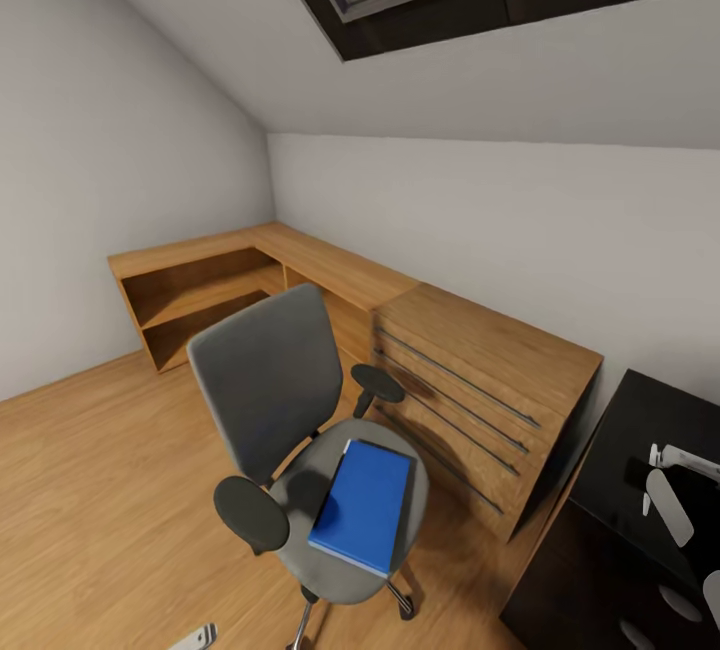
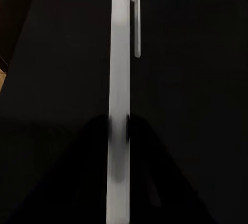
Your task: In the bedroom, organize the workspace by keeping the computer under the desk, ensuring the monitor is on the desk, placing the keyboard on the desk next to the monitor, placing the mouse on the desk next to the keyboard, moving the folder from the swivel chair onto the desk next to the mouse, stacking the notebook on top of the folder with the pen on top of the notebook, and positioning the swivel chair next to the desk.
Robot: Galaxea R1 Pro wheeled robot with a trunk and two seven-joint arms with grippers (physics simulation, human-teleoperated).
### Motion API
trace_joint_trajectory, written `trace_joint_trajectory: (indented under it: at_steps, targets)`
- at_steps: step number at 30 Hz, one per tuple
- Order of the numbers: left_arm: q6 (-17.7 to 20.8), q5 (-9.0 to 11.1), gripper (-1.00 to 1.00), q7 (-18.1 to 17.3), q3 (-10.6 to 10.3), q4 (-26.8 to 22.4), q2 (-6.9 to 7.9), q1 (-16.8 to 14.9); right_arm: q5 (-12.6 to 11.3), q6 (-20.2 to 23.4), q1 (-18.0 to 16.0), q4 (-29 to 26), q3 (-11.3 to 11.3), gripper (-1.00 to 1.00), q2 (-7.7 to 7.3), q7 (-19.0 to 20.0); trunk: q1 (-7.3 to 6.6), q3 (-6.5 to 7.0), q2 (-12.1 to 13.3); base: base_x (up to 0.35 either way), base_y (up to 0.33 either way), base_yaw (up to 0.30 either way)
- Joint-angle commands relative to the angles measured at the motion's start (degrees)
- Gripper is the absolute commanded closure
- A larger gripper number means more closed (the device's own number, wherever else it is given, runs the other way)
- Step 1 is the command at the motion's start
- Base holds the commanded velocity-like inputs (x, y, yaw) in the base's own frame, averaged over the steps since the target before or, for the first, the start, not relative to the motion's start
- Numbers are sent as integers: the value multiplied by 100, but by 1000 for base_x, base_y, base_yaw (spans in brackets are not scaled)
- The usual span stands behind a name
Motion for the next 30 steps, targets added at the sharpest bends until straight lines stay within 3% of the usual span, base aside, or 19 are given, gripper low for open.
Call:
trace_joint_trajectory:
  at_steps: [1, 7, 14, 26, 30]
  targets:
    - [3, 29, -100, 45, -27, -10, 9, -3, -71, 14, -2, -10, 2, 100, -1, -31, 23, -25, -46, 0, 0, 0]
    - [-21, 24, -100, 46, -22, -23, 19, -2, -66, 14, -3, -9, 2, 100, -1, -31, 23, -25, -46, 0, 0, 0]
    - [-272, 28, -100, 37, -18, -35, 29, -2, -62, 14, -3, -9, 2, 100, -1, -31, 177, -150, -326, 0, 0, 0]
    - [-340, 29, -100, 36, -18, -36, 37, -5, -61, 14, -3, -9, 2, 100, -2, -31, 440, -366, -808, 0, 0, 0]
    - [-338, 29, -100, 36, -18, -36, 37, -4, -59, 15, -3, -9, 2, 100, -1, -31, 440, -366, -808, 0, 0, 0]
